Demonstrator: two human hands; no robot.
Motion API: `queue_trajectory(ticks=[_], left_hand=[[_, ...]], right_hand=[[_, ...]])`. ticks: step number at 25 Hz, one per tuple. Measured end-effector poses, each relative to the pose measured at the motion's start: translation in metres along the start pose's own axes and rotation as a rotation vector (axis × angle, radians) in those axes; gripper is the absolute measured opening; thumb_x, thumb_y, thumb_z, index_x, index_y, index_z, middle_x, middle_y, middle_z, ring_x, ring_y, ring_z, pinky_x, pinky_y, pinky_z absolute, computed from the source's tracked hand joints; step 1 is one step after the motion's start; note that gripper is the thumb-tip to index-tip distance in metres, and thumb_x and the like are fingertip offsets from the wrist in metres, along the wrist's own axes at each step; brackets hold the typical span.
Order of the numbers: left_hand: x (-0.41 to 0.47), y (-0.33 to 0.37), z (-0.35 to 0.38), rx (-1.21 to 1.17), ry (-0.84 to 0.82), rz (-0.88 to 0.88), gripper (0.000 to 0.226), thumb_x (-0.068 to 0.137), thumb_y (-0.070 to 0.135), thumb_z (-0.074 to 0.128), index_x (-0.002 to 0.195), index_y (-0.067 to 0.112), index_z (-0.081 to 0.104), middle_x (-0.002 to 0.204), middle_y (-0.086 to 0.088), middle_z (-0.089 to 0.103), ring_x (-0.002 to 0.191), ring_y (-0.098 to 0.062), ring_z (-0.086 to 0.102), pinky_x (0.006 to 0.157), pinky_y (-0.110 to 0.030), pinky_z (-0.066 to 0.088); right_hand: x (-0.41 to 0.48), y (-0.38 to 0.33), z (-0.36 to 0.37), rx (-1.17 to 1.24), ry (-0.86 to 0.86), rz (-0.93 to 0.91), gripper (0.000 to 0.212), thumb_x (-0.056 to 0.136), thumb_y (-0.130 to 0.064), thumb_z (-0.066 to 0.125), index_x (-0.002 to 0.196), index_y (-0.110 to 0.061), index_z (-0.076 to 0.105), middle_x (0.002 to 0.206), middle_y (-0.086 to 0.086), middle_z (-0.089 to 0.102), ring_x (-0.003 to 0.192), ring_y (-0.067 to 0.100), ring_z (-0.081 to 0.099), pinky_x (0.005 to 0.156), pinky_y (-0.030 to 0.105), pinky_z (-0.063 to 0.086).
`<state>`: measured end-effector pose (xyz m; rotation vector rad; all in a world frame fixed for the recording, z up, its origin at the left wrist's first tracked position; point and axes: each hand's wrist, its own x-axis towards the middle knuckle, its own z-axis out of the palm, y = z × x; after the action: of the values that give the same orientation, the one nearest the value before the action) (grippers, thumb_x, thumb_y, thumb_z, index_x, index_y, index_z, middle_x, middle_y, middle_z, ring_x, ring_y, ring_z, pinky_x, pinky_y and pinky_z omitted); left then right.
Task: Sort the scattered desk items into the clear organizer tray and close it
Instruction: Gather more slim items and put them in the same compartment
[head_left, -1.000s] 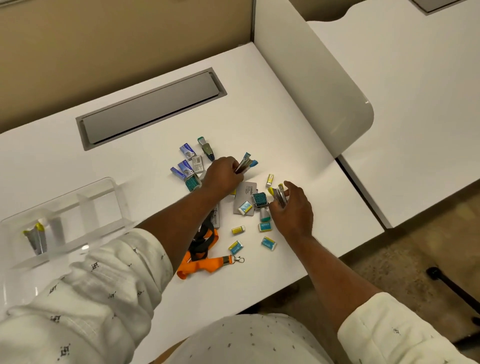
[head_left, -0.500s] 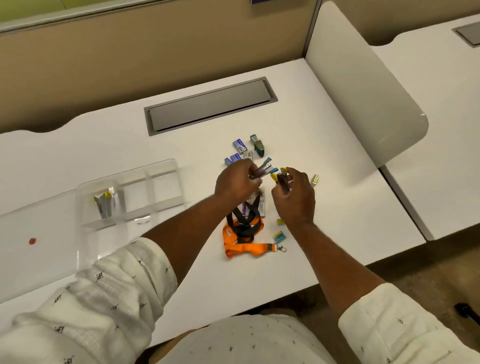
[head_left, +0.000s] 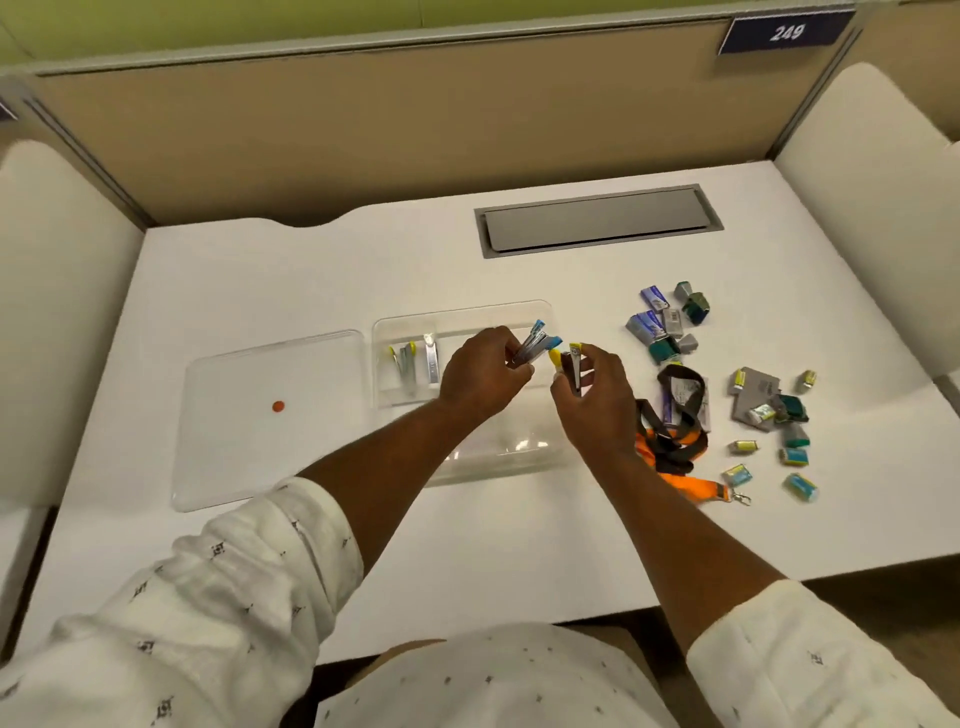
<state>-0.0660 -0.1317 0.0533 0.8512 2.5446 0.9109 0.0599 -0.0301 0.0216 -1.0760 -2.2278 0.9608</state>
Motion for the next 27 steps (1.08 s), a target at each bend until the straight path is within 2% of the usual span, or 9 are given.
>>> queue_trajectory(ticks=[3,8,11,14,18,27], left_hand=[[-0.009,-0.044,-0.032,-0.034,0.051,-0.069,0.016,0.075,0.037,0.071,0.085,0.027,0.064,0.09,0.011,0.065,0.083,-0.012,0.059,0.069,-0.03,0.047],[-0.013,-0.105,-0.072,-0.122,0.171,-0.234,0.017,0.077,0.035,0.074,0.088,0.025,0.066,0.088,0.011,0.068,0.082,-0.012,0.062,0.071,-0.028,0.048],[-0.016,-0.13,-0.084,-0.13,0.217,-0.277,0.017,0.078,0.034,0.075,0.089,0.024,0.067,0.088,0.011,0.068,0.082,-0.01,0.063,0.071,-0.026,0.046],[-0.015,-0.149,-0.091,-0.136,0.241,-0.333,0.019,0.076,0.036,0.076,0.088,0.023,0.068,0.087,0.01,0.069,0.082,-0.011,0.064,0.073,-0.029,0.05],[-0.007,-0.16,-0.096,-0.14,0.243,-0.359,0.02,0.076,0.038,0.077,0.087,0.024,0.068,0.086,0.01,0.07,0.081,-0.011,0.065,0.074,-0.031,0.053],[0.012,-0.177,-0.096,-0.124,0.235,-0.354,0.026,0.079,0.042,0.076,0.091,0.022,0.066,0.087,0.009,0.069,0.08,-0.012,0.064,0.074,-0.033,0.056]], right_hand=[[-0.011,-0.031,0.03,-0.003,-0.074,-0.015,0.039,0.086,-0.033,0.066,0.123,-0.028,0.056,0.112,-0.004,0.061,0.094,0.015,0.064,0.081,0.028,0.049],[-0.011,-0.071,0.075,-0.033,-0.21,-0.046,0.05,0.085,-0.045,0.063,0.131,-0.027,0.054,0.115,-0.006,0.066,0.098,0.015,0.066,0.087,0.035,0.054],[-0.006,-0.086,0.096,-0.073,-0.254,-0.076,0.052,0.084,-0.049,0.061,0.131,-0.028,0.051,0.111,-0.007,0.067,0.093,0.015,0.066,0.083,0.034,0.054],[-0.001,-0.102,0.12,-0.088,-0.316,-0.083,0.048,0.086,-0.045,0.063,0.128,-0.026,0.052,0.107,-0.004,0.068,0.093,0.019,0.066,0.08,0.031,0.051],[0.011,-0.11,0.151,-0.121,-0.389,-0.062,0.058,0.084,-0.042,0.065,0.136,-0.021,0.049,0.116,0.003,0.069,0.106,0.026,0.065,0.089,0.033,0.049],[0.019,-0.126,0.198,-0.139,-0.468,-0.004,0.059,0.083,-0.037,0.067,0.135,-0.018,0.048,0.114,0.007,0.069,0.1,0.027,0.067,0.085,0.033,0.052]])
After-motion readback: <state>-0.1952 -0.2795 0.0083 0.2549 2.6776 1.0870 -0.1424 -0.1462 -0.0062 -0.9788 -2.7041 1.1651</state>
